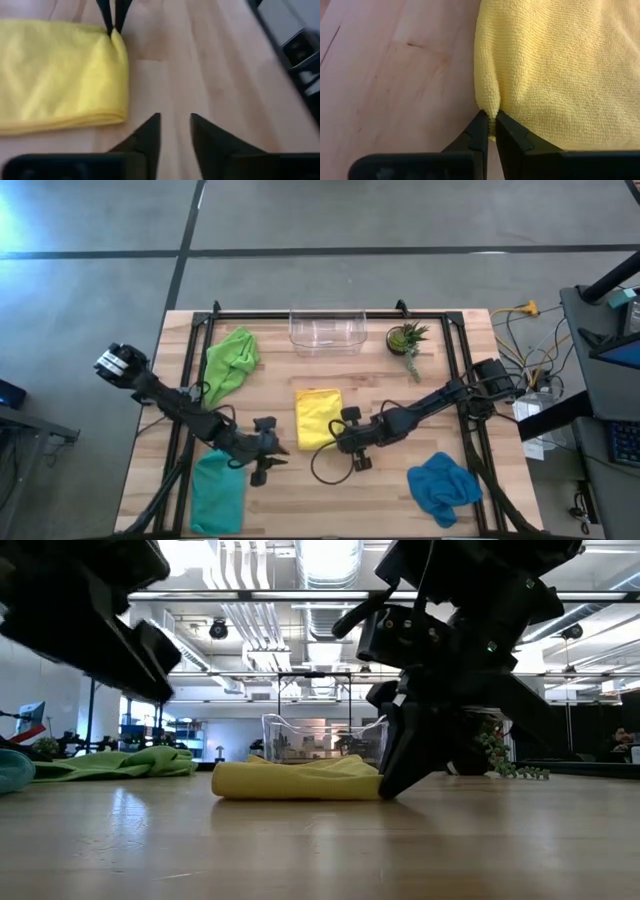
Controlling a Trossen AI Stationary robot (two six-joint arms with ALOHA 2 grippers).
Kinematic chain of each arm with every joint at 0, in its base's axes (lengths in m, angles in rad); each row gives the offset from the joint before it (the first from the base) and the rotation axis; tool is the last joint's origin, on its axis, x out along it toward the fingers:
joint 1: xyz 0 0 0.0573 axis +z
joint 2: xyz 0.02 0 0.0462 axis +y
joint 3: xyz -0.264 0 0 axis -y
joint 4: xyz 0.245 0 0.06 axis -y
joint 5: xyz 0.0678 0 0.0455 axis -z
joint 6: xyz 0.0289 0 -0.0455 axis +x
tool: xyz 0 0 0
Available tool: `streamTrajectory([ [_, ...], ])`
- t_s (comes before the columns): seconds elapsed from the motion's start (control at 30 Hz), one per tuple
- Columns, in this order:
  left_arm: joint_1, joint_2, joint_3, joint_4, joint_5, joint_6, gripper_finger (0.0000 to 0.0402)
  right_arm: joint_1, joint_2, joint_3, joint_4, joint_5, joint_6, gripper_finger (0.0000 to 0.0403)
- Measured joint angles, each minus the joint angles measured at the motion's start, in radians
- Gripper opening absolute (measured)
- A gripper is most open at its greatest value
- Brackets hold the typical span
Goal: Fold microfiber towels
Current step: Fold the yellow microfiber towel
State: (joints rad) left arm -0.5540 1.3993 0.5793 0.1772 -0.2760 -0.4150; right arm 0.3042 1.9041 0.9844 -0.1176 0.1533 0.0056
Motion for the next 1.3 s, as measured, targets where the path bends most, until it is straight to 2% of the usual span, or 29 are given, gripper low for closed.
streamTrajectory([
  [0.17, 0.023, 0.108, 0.025, -0.006, -0.038, 0.121, 0.0185, -0.001, 0.001, 0.018, -0.011, -0.006, 0.028, 0.0022],
  [0.3, 0.031, 0.201, 0.079, -0.007, -0.093, 0.264, 0.0221, -0.005, 0.002, 0.033, -0.022, -0.023, 0.054, 0.0022],
  [0.5, 0.032, 0.297, 0.161, -0.006, -0.152, 0.434, 0.0226, -0.007, 0.003, 0.040, -0.032, -0.031, 0.079, 0.0022],
  [0.63, 0.039, 0.336, 0.191, -0.052, -0.206, 0.449, 0.0226, -0.008, 0.003, 0.041, -0.037, -0.050, 0.102, 0.0022],
  [0.9, 0.055, 0.356, 0.202, -0.127, -0.212, 0.446, 0.0226, -0.007, 0.001, 0.042, -0.042, -0.076, 0.108, 0.0022],
  [1.0, 0.061, 0.356, 0.202, -0.132, -0.211, 0.446, 0.0219, -0.006, 0.001, 0.042, -0.042, -0.082, 0.111, 0.0022],
  [1.1, 0.065, 0.358, 0.201, -0.147, -0.211, 0.444, 0.0192, -0.006, 0.001, 0.042, -0.042, -0.082, 0.112, 0.0022],
  [1.3, 0.069, 0.363, 0.201, -0.174, -0.186, 0.445, 0.0095, -0.006, 0.001, 0.042, -0.042, -0.083, 0.126, 0.0022],
])
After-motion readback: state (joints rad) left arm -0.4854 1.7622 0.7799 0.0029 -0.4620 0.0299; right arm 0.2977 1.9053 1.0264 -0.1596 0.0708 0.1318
